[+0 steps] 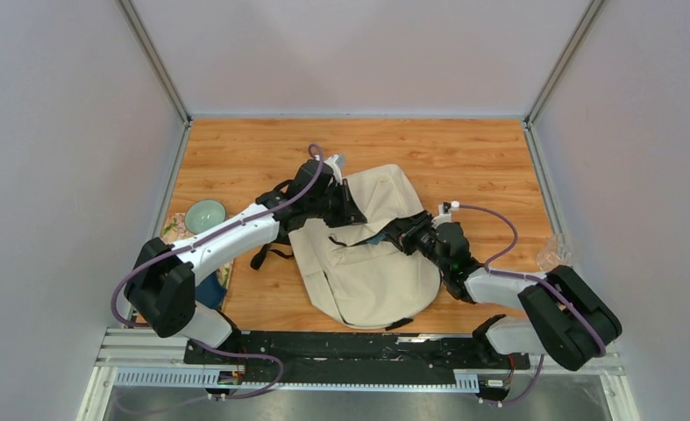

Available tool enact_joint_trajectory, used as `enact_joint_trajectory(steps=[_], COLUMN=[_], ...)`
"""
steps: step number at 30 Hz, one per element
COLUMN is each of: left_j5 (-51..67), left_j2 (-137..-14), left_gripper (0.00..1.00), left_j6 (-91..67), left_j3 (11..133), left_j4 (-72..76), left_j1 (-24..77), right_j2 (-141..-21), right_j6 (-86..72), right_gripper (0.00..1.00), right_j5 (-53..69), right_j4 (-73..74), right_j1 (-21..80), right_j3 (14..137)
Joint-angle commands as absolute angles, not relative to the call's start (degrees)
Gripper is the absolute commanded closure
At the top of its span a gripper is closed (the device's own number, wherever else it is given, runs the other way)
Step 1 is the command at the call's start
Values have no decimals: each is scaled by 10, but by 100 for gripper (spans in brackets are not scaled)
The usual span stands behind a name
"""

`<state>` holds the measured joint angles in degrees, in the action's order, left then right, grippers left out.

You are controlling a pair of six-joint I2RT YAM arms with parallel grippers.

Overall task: Pack the student bag
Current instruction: Place the personal item in the student bag.

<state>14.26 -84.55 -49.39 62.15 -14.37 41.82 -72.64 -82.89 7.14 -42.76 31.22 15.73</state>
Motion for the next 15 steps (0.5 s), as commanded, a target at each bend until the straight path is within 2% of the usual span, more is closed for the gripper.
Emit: enact_joint_trajectory(steps=[1,6,8,10,11,12,13,15], left_j5=[205,217,220,223,224,224,224,227], left_j2=[-836,-836,-836,-835,-834,-832,-831,-829], left_gripper=[100,100,100,100,100,100,100,100], left_j6=[-492,-495,-496,-494,-493,-492,-492,-493], left_j3=[628,625,624,623,623,621,620,614], left_j4=[-134,-131,-129,-130,-130,-131,-130,-127], left_j1=[416,408,406,403,402,401,398,396], right_j2=[-786,-858,-860,-840,-831,-800,-784,-752], right_j6=[-856,-858,-861,-855,-837,-832,-828,-795], right_gripper=[100,100,100,95,91,79,73,54], right_j5=[-46,-121,-145,-156,-158,-158,-157,-154], right_j4=[-573,-590,-550,-493,-473,-442,-365,-308], right_j1=[340,375,389,395,398,400,400,402], right_j3=[201,229,229,228,228,229,237,243])
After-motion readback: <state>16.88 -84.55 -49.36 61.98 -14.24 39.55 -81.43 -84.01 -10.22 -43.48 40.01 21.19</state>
